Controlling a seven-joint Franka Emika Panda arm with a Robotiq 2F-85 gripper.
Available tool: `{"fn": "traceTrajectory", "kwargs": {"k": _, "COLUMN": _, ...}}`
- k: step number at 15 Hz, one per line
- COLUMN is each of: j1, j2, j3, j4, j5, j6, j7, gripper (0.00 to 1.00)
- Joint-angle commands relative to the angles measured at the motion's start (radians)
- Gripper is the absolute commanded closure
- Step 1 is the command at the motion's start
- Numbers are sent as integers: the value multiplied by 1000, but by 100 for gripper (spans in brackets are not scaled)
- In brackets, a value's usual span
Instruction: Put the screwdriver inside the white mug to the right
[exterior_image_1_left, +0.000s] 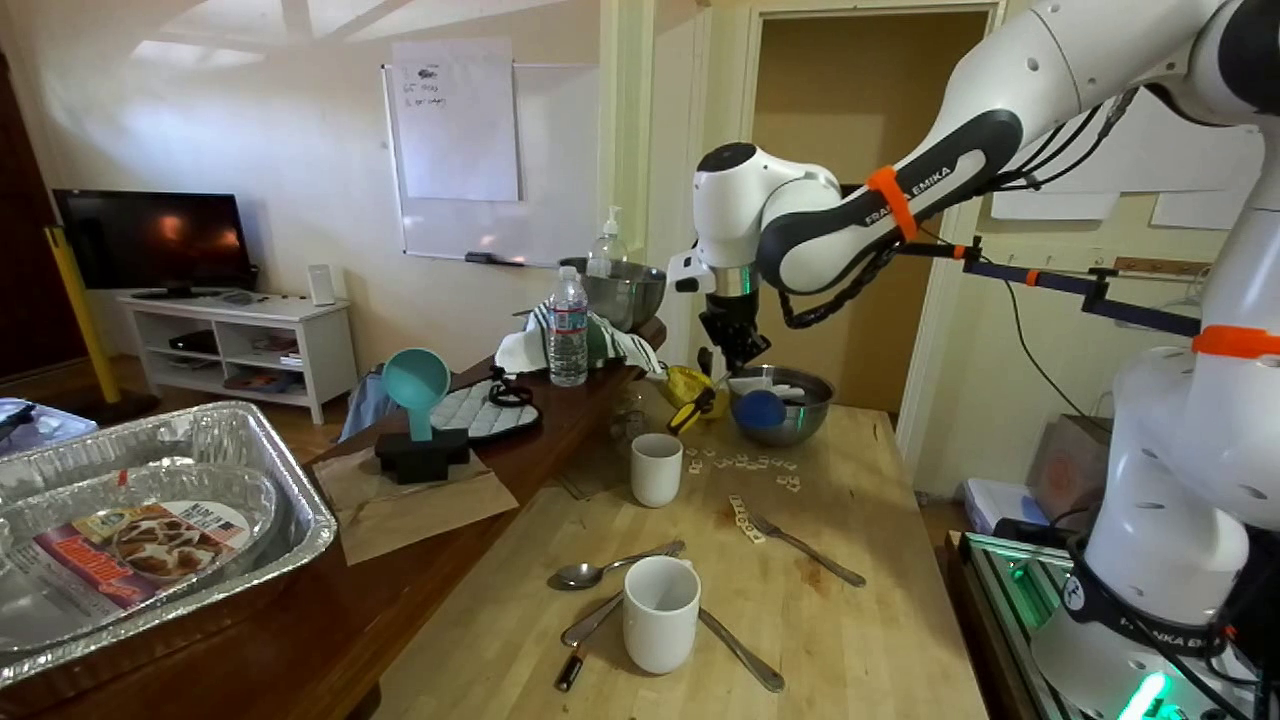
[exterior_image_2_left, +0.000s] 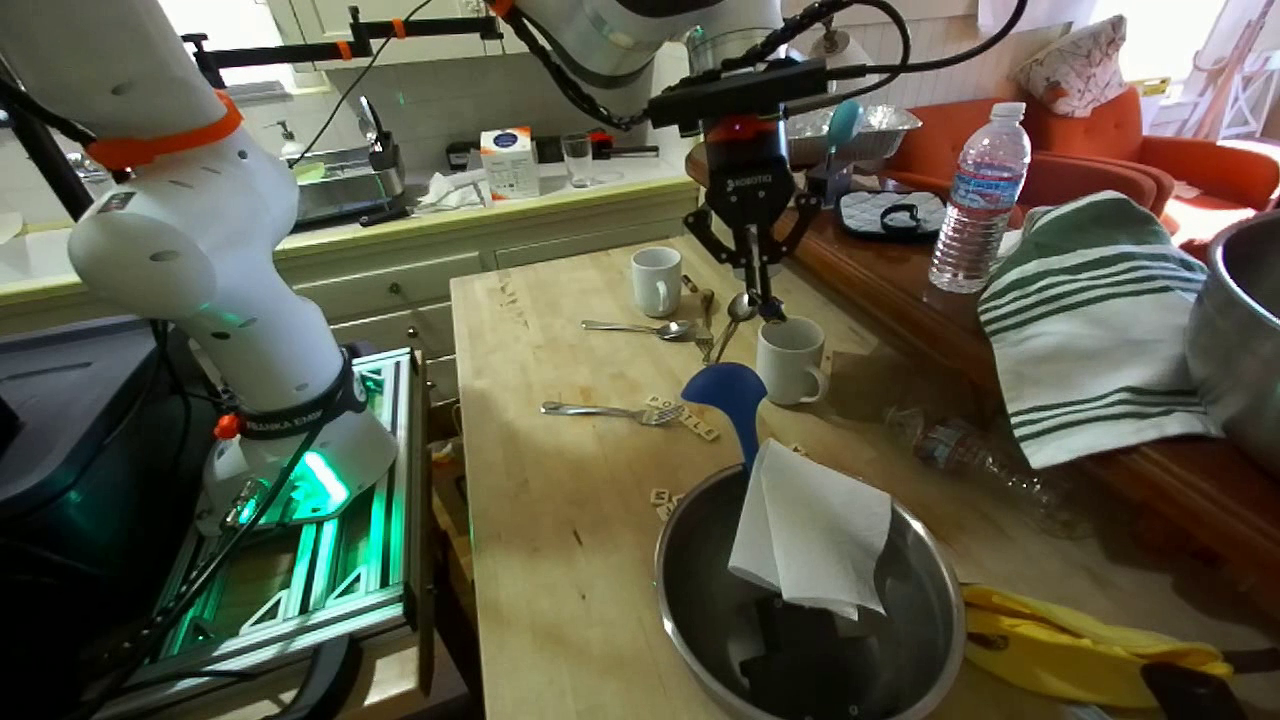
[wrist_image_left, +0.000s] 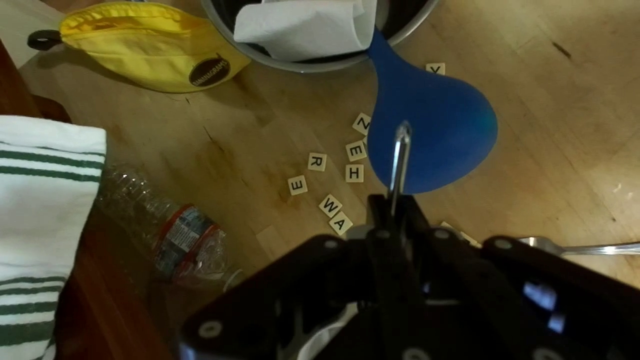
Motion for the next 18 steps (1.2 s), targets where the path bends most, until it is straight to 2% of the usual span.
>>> {"fn": "traceTrajectory", "kwargs": {"k": 1, "j1": 19, "j2": 19, "j3": 16, "j4": 10, "j5": -72, "j6": -14, "j7": 37, "gripper": 98}}
{"fn": "traceTrajectory", "kwargs": {"k": 10, "j1": 42, "j2": 92, "j3": 41, "j4": 32, "j5": -249, "j6": -27, "j7": 120, "gripper": 98}}
{"fn": "traceTrajectory", "kwargs": {"k": 18, "j1": 62, "j2": 173, "j3": 60, "j4": 84, "j5": -282, "j6": -27, "j7": 173, "gripper": 98}}
